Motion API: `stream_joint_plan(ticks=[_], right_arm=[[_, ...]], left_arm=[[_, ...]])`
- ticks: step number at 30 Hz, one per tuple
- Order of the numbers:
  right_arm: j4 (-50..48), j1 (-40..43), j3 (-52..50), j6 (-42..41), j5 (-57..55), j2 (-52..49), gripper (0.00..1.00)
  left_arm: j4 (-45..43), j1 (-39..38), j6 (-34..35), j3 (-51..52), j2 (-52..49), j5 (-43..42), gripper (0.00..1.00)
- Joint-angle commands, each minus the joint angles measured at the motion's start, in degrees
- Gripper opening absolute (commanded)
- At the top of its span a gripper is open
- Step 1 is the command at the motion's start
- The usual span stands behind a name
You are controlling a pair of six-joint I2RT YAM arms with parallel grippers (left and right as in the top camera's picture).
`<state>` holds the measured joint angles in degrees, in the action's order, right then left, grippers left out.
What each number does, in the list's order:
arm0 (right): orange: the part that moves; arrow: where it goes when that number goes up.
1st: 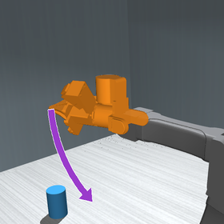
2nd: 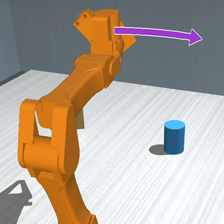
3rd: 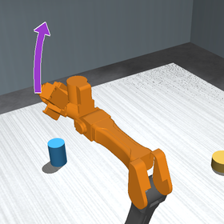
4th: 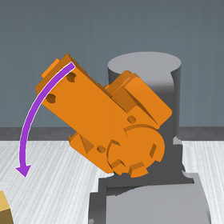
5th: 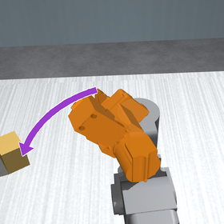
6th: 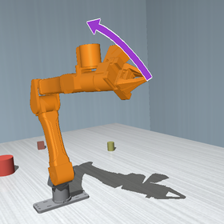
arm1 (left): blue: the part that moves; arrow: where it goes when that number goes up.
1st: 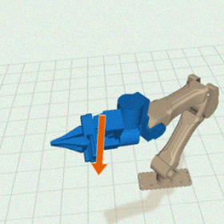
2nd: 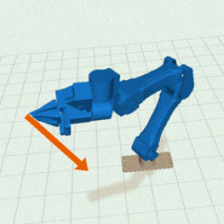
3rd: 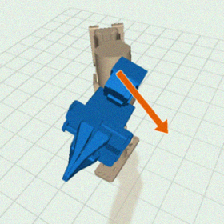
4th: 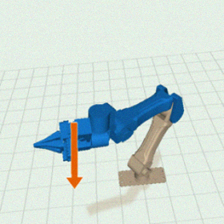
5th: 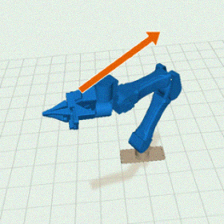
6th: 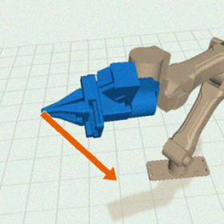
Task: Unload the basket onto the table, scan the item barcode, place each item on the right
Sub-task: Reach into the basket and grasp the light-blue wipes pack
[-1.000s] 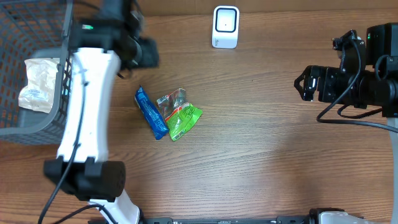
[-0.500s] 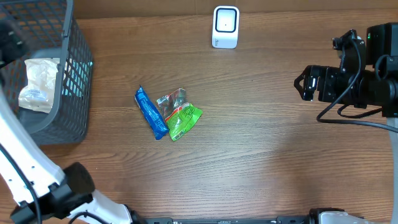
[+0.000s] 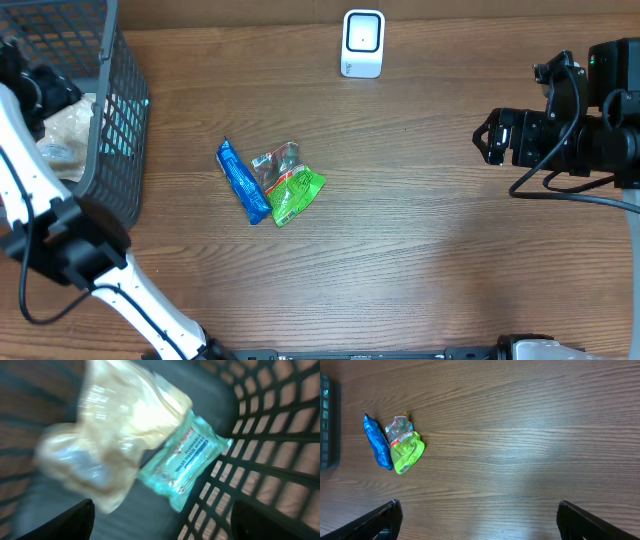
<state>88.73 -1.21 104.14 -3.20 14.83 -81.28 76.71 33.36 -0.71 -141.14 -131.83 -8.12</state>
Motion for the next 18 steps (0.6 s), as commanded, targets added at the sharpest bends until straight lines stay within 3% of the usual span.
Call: stream_joint_plan(ticks=[1, 10, 18], right_arm=[[-0.1, -0.1, 0.1, -0.3, 0.5, 0.1, 0.99], [-0.1, -0.1, 0.1, -0.3, 0.5, 0.1, 0.99], [0.0, -0.1, 0.1, -1.4, 0.4, 0.1, 0.99]], left_arm=[[-0.4, -0.5, -7.0, 0.0, -4.2, -8.3, 0.77], [-2.1, -2.6, -9.7, 0.0, -12.5, -7.9, 0.79], [-2.2, -6.1, -9.6, 0.1, -17.9, -0.6, 0.83]])
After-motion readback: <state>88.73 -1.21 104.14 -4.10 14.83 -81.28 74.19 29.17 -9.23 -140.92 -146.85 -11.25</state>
